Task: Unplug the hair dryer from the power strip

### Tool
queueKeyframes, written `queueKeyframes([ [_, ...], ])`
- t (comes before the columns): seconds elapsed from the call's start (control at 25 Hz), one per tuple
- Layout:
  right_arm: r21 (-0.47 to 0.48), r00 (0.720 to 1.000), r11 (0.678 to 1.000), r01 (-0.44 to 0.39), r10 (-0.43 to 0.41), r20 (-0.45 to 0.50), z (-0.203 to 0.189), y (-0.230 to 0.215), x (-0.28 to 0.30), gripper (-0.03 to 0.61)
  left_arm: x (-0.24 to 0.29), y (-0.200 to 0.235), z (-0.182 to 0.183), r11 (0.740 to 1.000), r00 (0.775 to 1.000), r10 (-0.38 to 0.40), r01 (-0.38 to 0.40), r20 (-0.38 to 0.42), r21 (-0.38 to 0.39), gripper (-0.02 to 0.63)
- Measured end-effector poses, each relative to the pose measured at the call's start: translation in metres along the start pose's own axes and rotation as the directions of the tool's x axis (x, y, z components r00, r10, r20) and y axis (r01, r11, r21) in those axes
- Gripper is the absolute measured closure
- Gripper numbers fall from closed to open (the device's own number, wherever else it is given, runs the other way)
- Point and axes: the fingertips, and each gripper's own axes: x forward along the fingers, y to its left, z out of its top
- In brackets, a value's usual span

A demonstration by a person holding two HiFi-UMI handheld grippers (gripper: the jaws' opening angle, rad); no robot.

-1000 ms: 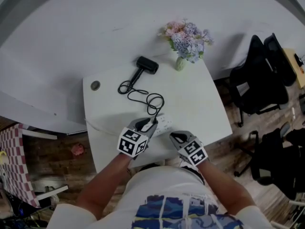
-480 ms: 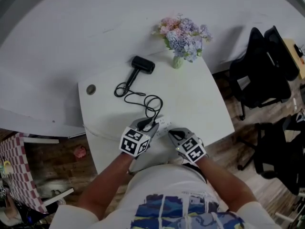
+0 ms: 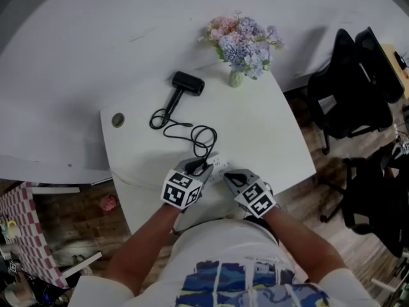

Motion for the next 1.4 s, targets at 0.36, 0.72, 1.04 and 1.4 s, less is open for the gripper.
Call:
queueKeyframes([
  [0.36, 0.010, 1.000, 1.000, 0.009, -0.009, 0.003, -0.0003, -0.0006, -0.0008, 0.582, 0.0024, 0.0022, -0.0034, 1.000, 1.000, 0.013, -0.012, -0.010, 0.010, 0.532],
  [0.72, -0.038, 0.999, 0.998, 0.040, -0.041, -0.024, -0.0007, 0.0005, -0.0004, 0.583, 0.0002, 0.0014, -0.0011, 1.000, 1.000, 0.021, -0.021, -0.008, 0.021, 0.554],
  [1.04, -0.062, 0.997, 0.997, 0.041, -0.045, -0.065, -0.0029, 0.0018, -0.0001, 0.583, -0.0031, -0.0007, 0.0014, 1.000, 1.000, 0.019, -0.019, 0.004, 0.017, 0.558],
  [1.4, -0.130, 0.980, 0.991, 0.038, -0.062, -0.188, -0.0072, 0.0025, 0.0017, 0.583, -0.0035, -0.0014, 0.0017, 0.999, 0.999, 0.030, -0.031, 0.021, 0.030, 0.560],
])
